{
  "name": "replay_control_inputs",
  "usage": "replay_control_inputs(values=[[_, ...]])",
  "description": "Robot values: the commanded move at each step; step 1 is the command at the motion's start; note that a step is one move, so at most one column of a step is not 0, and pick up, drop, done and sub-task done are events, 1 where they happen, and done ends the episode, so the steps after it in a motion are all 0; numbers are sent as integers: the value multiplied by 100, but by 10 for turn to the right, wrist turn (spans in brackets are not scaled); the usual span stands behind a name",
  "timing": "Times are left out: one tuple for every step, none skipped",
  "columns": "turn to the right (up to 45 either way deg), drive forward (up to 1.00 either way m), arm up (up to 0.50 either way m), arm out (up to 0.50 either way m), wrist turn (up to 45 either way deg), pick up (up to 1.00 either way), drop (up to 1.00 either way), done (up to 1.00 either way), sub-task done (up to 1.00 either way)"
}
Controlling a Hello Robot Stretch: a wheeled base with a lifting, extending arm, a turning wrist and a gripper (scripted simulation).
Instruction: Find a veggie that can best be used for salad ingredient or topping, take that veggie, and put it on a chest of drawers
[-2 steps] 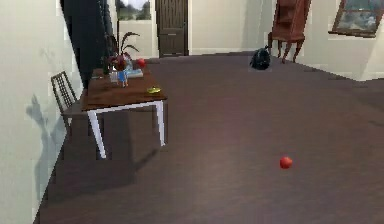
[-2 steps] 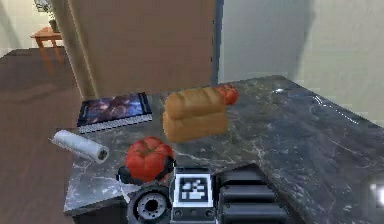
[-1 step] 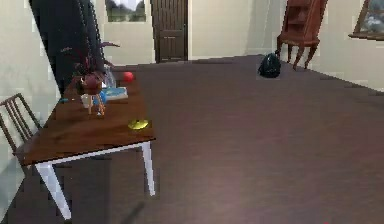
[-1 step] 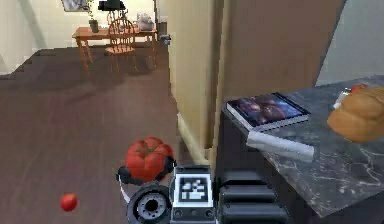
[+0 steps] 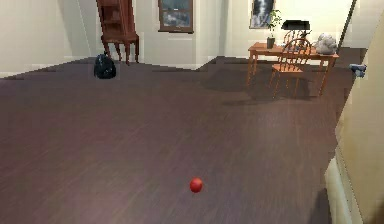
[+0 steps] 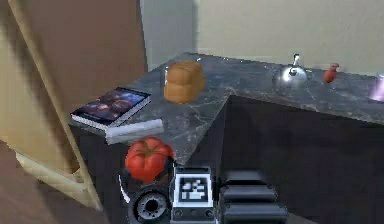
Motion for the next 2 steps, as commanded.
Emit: replay_control_inputs(values=[[30,0,0,0,0,0,0,0,0],[0,100,0,0,0,0,0,0,0]])
